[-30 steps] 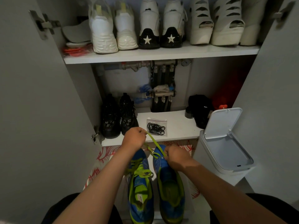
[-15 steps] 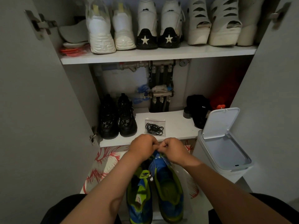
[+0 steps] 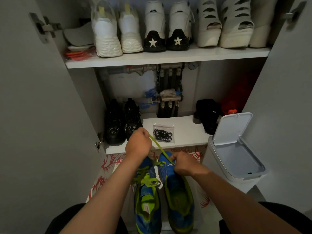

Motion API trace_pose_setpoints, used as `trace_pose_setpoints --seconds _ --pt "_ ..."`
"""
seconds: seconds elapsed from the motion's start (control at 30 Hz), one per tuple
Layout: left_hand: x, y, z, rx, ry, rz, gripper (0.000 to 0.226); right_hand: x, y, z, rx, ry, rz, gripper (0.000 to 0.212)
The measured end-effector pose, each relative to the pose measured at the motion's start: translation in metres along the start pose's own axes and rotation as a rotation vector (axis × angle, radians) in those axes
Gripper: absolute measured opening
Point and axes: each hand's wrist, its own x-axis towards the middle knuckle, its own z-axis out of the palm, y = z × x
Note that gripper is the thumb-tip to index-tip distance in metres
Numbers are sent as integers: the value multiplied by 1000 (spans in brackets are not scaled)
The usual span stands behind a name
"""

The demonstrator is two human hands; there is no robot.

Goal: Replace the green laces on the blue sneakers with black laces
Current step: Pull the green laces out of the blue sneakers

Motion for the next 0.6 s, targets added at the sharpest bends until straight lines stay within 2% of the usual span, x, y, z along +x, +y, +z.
trace_pose_setpoints --seconds 0.13,0.23,0.3,0.4,0.43,0.47,0.5,0.53,0.6 --pt "1 0 -1 -40 81 37 17 0 1 1 -17 20 19 34" --pt "2 -2 2 52 -78 27 20 0 0 2 8 58 1 12" --pt "1 -6 5 213 -210 8 22 2 0 3 34 80 -1 17" --pt "-3 -12 9 400 -245 30 24 0 -2 1 42 137 7 15" --pt "-3 -11 10 380 -230 36 21 -1 -2 0 40 144 2 15" --pt "-2 -9 10 301 -208 29 17 -1 -3 0 32 133 -2 25" --pt "0 -7 9 164 -185 11 14 -3 -4 0 26 105 -13 35" --pt "1 -3 8 4 -158 -11 13 -3 -3 1 8 79 -22 35" --pt "4 2 6 -247 -79 -47 18 -2 -3 4 -30 65 -42 15"
